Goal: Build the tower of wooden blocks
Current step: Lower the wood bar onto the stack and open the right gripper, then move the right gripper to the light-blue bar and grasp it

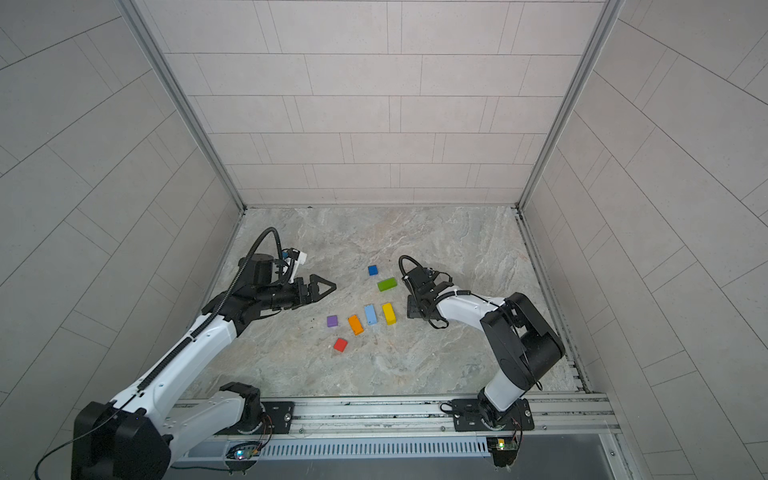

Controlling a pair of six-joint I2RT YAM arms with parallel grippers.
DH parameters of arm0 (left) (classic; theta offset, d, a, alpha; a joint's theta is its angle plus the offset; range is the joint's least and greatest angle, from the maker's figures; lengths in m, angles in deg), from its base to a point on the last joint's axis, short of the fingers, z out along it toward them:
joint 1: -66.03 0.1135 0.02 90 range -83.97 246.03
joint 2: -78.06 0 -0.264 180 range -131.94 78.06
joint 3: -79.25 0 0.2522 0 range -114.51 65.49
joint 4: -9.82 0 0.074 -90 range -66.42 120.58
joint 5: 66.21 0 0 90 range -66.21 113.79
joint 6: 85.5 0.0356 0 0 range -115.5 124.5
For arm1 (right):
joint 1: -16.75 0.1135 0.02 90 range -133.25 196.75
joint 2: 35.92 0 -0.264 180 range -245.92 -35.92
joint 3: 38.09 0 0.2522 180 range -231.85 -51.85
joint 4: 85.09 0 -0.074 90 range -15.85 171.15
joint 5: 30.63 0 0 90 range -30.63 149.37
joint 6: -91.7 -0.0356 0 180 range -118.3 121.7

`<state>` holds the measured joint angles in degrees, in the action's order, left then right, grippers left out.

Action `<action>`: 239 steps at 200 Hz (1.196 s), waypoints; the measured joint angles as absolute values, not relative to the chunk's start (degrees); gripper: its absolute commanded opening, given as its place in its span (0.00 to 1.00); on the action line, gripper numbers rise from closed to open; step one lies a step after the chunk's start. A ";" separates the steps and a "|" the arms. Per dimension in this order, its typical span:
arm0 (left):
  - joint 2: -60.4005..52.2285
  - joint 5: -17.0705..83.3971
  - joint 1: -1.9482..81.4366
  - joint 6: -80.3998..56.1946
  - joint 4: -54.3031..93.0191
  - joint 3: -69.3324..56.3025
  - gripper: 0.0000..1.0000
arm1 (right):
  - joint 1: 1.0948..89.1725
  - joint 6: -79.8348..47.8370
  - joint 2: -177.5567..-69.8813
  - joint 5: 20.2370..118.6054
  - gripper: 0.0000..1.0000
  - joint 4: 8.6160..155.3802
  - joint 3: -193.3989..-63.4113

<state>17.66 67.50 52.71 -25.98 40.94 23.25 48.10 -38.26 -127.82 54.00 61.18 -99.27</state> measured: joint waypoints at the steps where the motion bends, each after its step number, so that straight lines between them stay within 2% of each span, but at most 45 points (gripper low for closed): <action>1: 17.66 67.50 52.71 -25.98 40.97 23.25 1.00 | 48.10 -38.22 -127.82 54.00 0.74 61.18 -99.27; 71: 17.66 67.47 52.71 -25.95 40.97 23.40 1.00 | 48.06 -37.91 -128.17 54.13 0.85 61.25 -99.53; 107: 17.68 67.45 52.73 -25.95 40.99 23.40 1.00 | 47.91 -37.83 -128.17 54.22 0.94 61.27 -99.53; 147: 17.70 67.43 52.71 -25.93 40.99 23.40 1.00 | 47.91 -37.50 -127.40 55.01 0.99 60.50 -99.53; 209: 17.70 67.23 52.71 -25.93 40.99 23.40 1.00 | 47.93 -35.27 -116.89 57.63 0.99 56.24 -100.08; 239: 17.61 67.23 52.71 -25.93 40.97 23.40 1.00 | 48.80 -33.08 -114.96 59.20 0.94 53.88 -102.70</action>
<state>17.61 67.23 52.71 -25.93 40.97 23.40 48.80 -33.08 -114.96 59.20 53.88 -102.70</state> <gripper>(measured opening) 0.998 0.968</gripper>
